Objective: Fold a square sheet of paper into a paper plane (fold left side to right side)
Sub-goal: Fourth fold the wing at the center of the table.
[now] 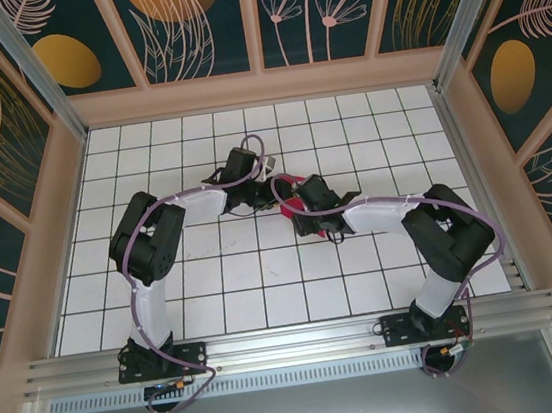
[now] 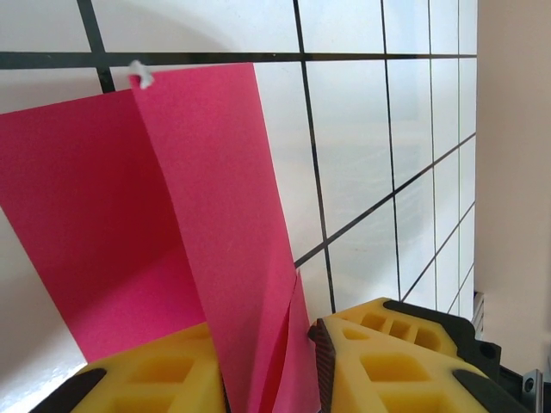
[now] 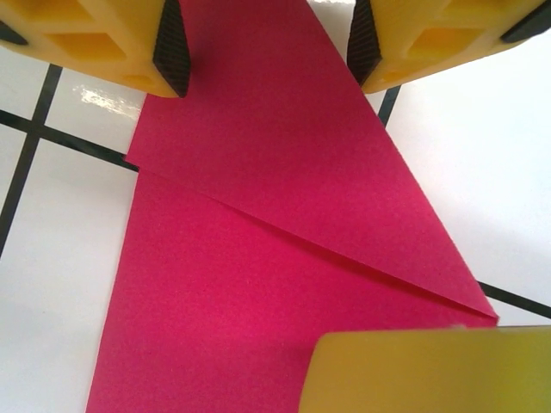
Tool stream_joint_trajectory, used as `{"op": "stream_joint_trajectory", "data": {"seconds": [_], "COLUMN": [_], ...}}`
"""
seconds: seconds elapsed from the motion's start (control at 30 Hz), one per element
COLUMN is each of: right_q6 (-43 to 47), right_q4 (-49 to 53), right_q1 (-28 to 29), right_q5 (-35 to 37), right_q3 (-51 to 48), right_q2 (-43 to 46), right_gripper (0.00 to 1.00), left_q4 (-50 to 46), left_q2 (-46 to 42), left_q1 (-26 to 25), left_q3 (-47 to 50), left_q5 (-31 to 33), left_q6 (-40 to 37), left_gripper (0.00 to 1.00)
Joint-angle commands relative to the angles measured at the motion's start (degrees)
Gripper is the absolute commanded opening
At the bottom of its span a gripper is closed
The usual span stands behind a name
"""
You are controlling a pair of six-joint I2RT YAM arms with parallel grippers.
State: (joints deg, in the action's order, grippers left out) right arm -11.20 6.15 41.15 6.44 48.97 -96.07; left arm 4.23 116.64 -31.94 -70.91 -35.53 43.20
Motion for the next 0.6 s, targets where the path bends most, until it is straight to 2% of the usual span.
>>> {"op": "stream_joint_trajectory", "data": {"seconds": [0.0, 0.17, 0.3, 0.47, 0.57], "right_q6": [0.2, 0.1, 0.0, -0.6, -1.1], "right_q4": [-1.0, -1.6, -2.2, -3.8, -5.1], "right_q1": [0.1, -0.4, -1.1, -2.3, -3.2], "right_q5": [1.1, -0.1, -2.2, -5.3, -8.8], "right_q3": [-0.7, -1.1, -1.5, -2.6, -3.7], "right_q2": [-1.3, -1.8, -1.6, -1.4, -0.9], "right_gripper": [0.48, 0.37, 0.27, 0.19, 0.18], "left_q4": [-1.3, -2.3, -3.6, -4.0, -4.1], "left_q2": [-1.2, -1.4, -1.6, -3.2, -4.8], "left_q1": [-0.3, -0.3, 0.0, 1.3, 2.1], "left_q3": [-1.7, -2.0, -2.4, -1.4, -0.7], "left_q5": [0.5, 1.2, 1.9, 2.4, 2.4], "left_q6": [0.2, -0.2, -0.8, -1.2, -1.8], "left_gripper": [0.32, 0.34, 0.39, 0.46, 0.51]}}
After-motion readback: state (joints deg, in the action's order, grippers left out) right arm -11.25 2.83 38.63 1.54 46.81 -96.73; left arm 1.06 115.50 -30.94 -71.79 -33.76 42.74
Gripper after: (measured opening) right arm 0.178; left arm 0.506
